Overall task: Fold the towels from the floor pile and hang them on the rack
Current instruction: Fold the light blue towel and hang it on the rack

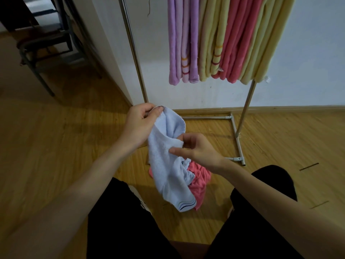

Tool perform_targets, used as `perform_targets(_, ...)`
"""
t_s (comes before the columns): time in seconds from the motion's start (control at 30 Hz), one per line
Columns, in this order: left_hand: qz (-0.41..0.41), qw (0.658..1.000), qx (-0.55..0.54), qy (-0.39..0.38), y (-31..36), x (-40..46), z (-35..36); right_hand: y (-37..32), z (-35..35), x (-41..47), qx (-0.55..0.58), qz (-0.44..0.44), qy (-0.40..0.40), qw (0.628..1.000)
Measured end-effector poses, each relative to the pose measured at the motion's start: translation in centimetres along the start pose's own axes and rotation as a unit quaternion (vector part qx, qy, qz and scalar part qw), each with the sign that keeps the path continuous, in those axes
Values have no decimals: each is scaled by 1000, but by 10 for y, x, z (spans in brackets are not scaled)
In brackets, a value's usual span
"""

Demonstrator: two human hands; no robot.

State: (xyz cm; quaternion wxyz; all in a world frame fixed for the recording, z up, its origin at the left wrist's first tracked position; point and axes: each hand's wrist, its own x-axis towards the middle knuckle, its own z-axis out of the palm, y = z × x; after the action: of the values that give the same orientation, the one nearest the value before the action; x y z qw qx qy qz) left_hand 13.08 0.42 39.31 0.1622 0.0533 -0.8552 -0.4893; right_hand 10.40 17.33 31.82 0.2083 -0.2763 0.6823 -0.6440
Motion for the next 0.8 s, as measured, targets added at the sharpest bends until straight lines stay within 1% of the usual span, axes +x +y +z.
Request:
perform_targets(0.2, -63, 996, 18, 58, -9, 3, -7, -6, -8, -5, -64, -49, 32, 996)
perform_targets(0.27, -75, 995, 23, 65, -13, 3, -11, -11, -13, -7, -120, -80, 45, 989)
perform_targets(0.4, -87, 994, 57, 44, -13, 1, -22, -23, -27, -6, -282, -156, 63, 945)
perform_targets(0.47, -86, 991, 99, 29, -15, 1, -31, -30, -36, -5, -342, -183, 65, 919)
perform_targets(0.53, -84, 982, 170, 9, -16, 1, -39, -38, -45, -3, -388, -206, 65, 896)
perform_targets(0.6, -76, 961, 266, -9, -15, 0, -44, -47, -52, -1, -431, -213, 57, 875)
perform_targets(0.63, -69, 953, 295, -10, -14, -1, -45, -52, -55, 1, -450, -208, 53, 867)
perform_targets(0.7, -40, 950, 310, 6, -10, -1, -47, -62, -61, 5, -472, -208, 57, 855)
perform_targets(0.8, 61, 948, 305, 61, 5, 3, -50, -78, -68, 11, -476, -229, 99, 843)
